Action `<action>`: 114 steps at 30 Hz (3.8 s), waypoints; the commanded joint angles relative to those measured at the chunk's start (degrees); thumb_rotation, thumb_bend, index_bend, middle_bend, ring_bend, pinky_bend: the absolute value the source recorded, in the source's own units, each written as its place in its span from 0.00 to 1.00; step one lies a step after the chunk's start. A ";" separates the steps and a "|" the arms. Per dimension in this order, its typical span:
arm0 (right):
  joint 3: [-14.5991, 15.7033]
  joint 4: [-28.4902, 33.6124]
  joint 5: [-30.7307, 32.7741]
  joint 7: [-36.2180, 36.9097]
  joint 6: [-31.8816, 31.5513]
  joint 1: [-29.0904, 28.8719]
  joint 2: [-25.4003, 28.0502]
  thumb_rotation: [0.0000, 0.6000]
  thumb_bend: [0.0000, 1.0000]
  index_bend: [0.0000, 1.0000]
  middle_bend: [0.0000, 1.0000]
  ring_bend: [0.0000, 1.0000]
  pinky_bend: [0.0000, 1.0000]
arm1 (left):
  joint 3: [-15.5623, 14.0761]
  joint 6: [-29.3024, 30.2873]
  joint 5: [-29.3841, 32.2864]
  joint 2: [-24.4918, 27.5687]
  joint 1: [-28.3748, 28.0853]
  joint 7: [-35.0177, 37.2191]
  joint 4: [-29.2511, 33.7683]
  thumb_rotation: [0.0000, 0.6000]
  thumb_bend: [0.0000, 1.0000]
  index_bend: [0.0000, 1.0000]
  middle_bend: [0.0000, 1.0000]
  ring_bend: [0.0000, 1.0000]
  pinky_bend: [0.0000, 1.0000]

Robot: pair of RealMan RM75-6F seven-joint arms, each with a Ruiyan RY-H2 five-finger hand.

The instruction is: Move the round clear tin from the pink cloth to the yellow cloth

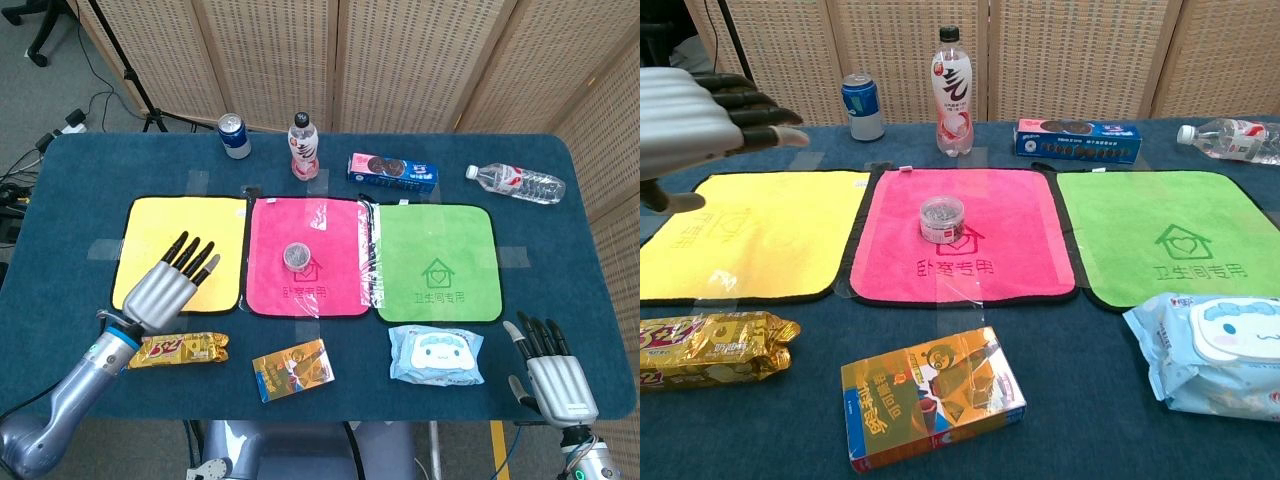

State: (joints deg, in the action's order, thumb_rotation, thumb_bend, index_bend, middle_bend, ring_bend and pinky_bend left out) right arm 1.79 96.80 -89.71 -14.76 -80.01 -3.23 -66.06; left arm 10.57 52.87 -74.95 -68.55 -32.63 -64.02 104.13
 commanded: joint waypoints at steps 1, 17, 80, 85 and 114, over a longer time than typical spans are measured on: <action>-0.30 -0.79 1.19 0.44 1.00 -0.37 -0.31 1.00 0.41 0.05 0.00 0.00 0.01 | 1.22 -3.82 5.53 -3.79 -5.30 -4.51 -3.28 1.00 0.30 0.00 0.00 0.00 0.00; -1.40 -3.17 5.47 4.46 3.67 -1.25 -0.31 1.00 0.41 0.05 0.00 0.00 0.01 | 0.89 -8.37 30.41 -16.10 -24.68 -13.65 -14.81 1.00 0.30 0.00 0.00 0.00 0.00; -0.78 -5.44 6.13 5.27 4.00 -1.55 -1.64 1.00 0.41 0.05 0.00 0.00 0.01 | -19.64 -6.93 48.45 -18.24 -43.55 -0.29 -17.18 1.00 0.32 0.00 0.00 0.00 0.00; -0.62 -5.07 5.71 4.53 3.62 -1.47 -1.74 1.00 0.41 0.05 0.00 0.00 0.01 | -21.77 -5.94 47.49 -16.25 -42.69 0.00 -14.74 1.00 0.32 0.00 0.00 0.00 0.00; 0.19 -4.11 4.01 1.89 2.53 -1.17 -2.36 1.00 0.41 0.05 0.00 0.00 0.01 | -30.40 -3.18 41.53 -8.93 -36.05 4.43 -11.86 1.00 0.33 0.00 0.00 0.00 0.00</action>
State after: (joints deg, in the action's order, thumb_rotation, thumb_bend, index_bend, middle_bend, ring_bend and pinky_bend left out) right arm 1.98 92.69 -85.70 -12.87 -77.48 -4.41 -68.42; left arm -19.60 49.51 -33.15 -77.82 -68.87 -59.69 92.09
